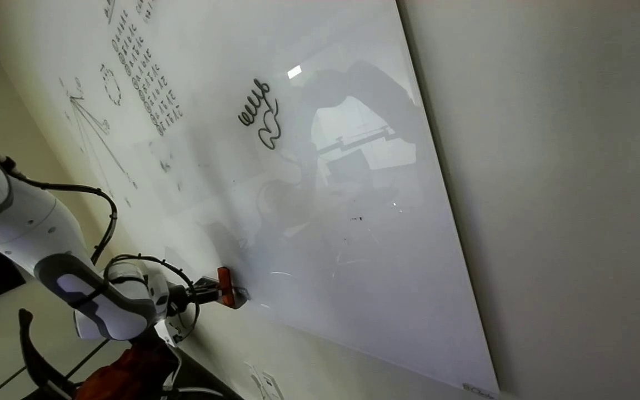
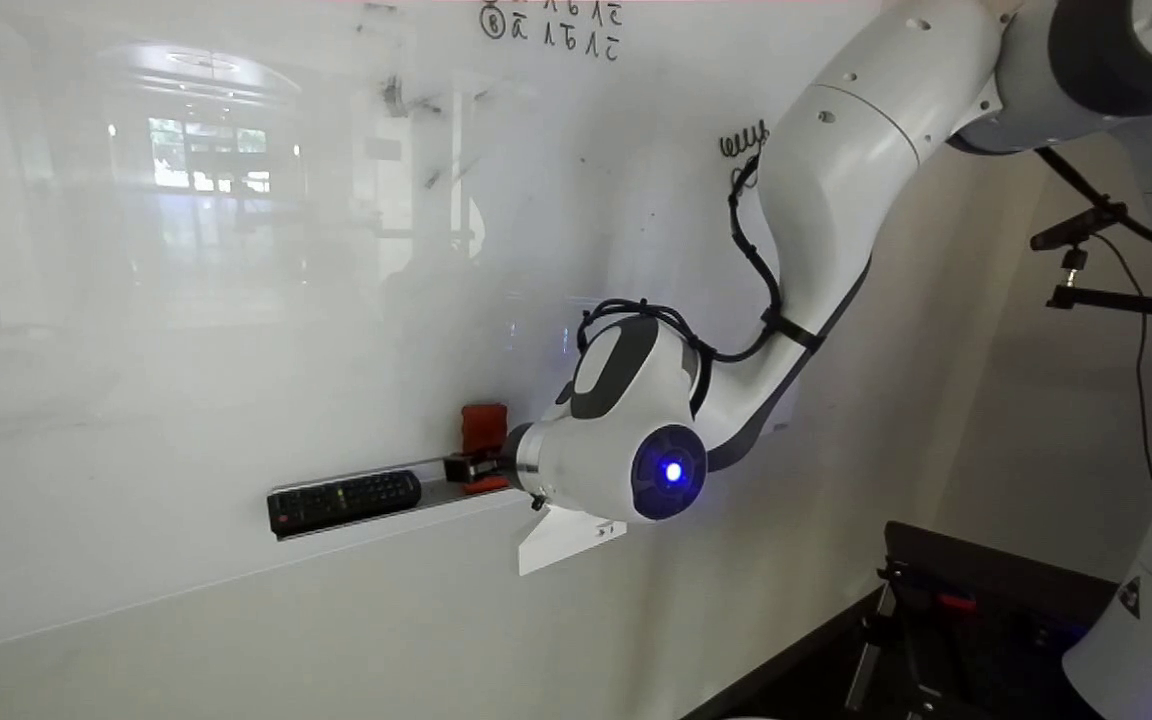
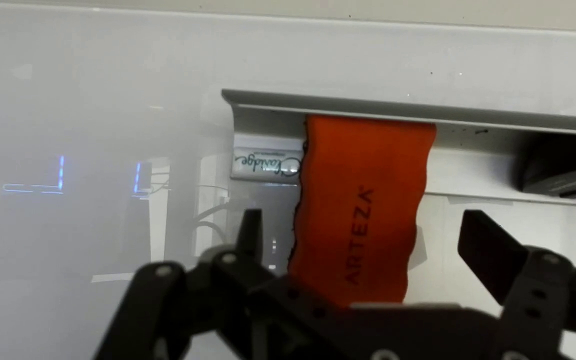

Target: Erase the scribbles on the whiteboard with the duster

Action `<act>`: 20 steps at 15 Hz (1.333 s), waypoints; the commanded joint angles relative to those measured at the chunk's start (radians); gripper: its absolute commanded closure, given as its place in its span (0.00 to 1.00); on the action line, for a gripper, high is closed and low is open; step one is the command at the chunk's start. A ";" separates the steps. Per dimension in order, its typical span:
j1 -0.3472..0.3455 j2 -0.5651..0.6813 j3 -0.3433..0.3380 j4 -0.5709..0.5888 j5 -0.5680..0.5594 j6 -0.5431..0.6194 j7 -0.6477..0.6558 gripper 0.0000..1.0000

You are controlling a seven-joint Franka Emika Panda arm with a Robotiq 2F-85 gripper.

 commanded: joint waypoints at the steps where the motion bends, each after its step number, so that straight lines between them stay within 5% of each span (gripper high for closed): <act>1: -0.014 0.019 0.004 0.035 -0.006 0.009 -0.021 0.00; 20: -0.013 0.034 0.014 0.055 -0.001 0.015 -0.023 0.00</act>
